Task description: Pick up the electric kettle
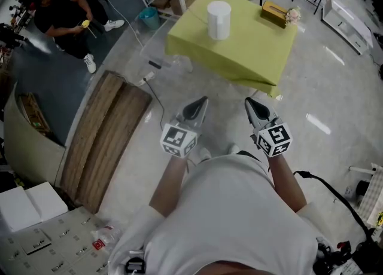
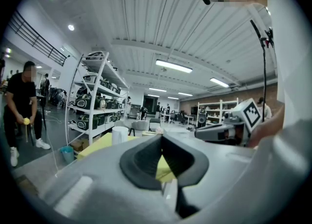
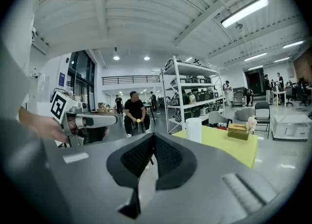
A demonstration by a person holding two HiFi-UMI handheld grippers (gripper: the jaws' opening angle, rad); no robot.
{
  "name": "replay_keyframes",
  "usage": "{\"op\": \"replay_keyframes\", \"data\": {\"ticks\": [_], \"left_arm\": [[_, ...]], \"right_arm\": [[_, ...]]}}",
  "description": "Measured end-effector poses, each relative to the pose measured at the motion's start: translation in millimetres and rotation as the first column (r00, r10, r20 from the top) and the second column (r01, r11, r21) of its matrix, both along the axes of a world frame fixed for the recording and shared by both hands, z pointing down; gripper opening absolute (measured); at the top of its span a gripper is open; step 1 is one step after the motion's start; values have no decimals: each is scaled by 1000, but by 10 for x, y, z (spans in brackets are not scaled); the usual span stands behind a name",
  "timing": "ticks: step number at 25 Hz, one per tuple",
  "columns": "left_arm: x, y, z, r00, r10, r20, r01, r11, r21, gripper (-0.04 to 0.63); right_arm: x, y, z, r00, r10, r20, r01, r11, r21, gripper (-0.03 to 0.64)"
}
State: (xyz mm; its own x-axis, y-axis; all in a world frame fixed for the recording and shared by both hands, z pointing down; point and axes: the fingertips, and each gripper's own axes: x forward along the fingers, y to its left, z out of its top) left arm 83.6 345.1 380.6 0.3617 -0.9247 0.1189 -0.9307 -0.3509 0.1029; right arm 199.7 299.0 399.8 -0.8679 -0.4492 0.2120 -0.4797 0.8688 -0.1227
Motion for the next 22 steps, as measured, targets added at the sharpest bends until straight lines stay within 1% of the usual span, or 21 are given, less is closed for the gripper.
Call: {"op": "replay_keyframes", "data": {"ticks": [13, 22], "left_arm": [[-332, 182, 61, 999, 39, -13, -39, 999, 0, 0], [-546, 359, 192, 997, 73, -3, -73, 997, -11, 0]], "right_arm": [[-271, 231, 21, 998, 56, 3, -56, 998, 8, 3], [-433, 397, 74, 995, 95, 6, -95, 995, 7, 3]]}}
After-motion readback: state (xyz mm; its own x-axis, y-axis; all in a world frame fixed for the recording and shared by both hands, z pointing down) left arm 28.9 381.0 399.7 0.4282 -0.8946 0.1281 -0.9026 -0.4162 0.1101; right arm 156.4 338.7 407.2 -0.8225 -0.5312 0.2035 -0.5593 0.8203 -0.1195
